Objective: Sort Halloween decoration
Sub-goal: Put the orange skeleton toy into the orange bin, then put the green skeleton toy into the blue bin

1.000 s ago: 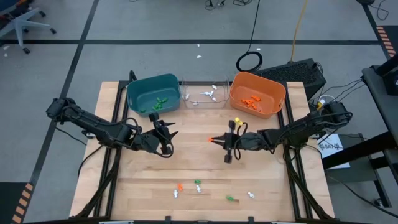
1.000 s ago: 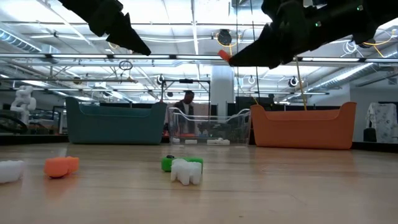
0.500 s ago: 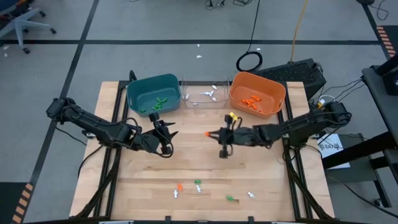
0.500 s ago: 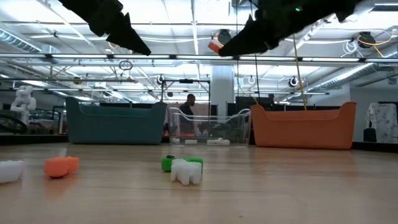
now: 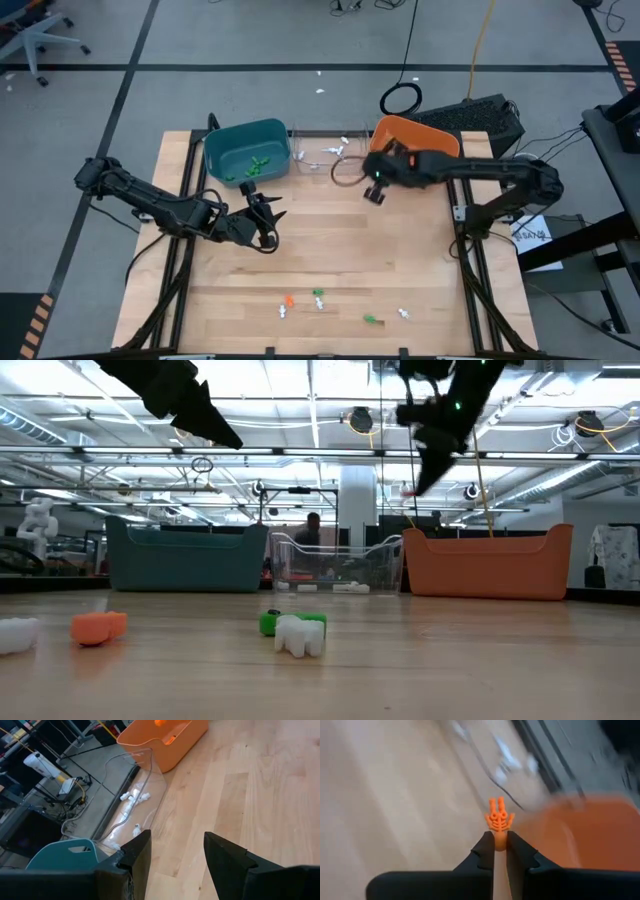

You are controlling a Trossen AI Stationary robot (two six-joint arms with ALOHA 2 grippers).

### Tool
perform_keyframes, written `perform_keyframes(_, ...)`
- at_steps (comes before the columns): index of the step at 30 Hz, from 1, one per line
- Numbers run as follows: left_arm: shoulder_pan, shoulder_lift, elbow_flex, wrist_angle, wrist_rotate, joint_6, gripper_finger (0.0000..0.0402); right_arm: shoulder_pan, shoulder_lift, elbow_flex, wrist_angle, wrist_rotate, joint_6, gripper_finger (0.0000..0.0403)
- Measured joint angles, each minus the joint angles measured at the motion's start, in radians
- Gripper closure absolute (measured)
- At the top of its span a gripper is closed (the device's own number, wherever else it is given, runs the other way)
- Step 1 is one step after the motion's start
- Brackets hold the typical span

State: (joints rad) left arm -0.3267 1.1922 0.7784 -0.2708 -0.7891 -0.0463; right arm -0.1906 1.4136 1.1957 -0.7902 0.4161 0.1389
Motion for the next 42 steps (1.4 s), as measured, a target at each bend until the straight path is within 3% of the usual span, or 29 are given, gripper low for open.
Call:
perform_keyframes(8,0.0,0.0,0.0,0.0,0.0,0.0,0.0224,-0.227,0.0,-0.079,-0.076,-0.079,-0.008,0.0398)
perform_keyframes(15,0.0,0.0,0.0,0.0,0.021,-0.001,0.0224,-0.398,0.0,-0.21,0.082,-0.078,-0.044,0.0398)
perform_keyframes(21,-0.001,0.0,0.0,0.0,0.071,-0.004,0.0224,-0.465,0.0,-0.292,0.191,-0.085,-0.033,0.0395)
perform_keyframes(28,-0.001,0.0,0.0,0.0,0.089,-0.061,0.0224,-0.464,0.0,-0.269,0.154,-0.08,0.028,0.0319)
perform_keyframes(34,-0.003,0.0,0.0,0.001,0.195,-0.087,0.0224,-0.395,-0.043,-0.2,0.102,-0.027,0.038,0.0255)
perform_keyframes(42,-0.003,0.0,0.0,0.026,0.204,-0.087,0.0224,-0.244,-0.224,-0.168,0.013,0.081,0.107,0.0253)
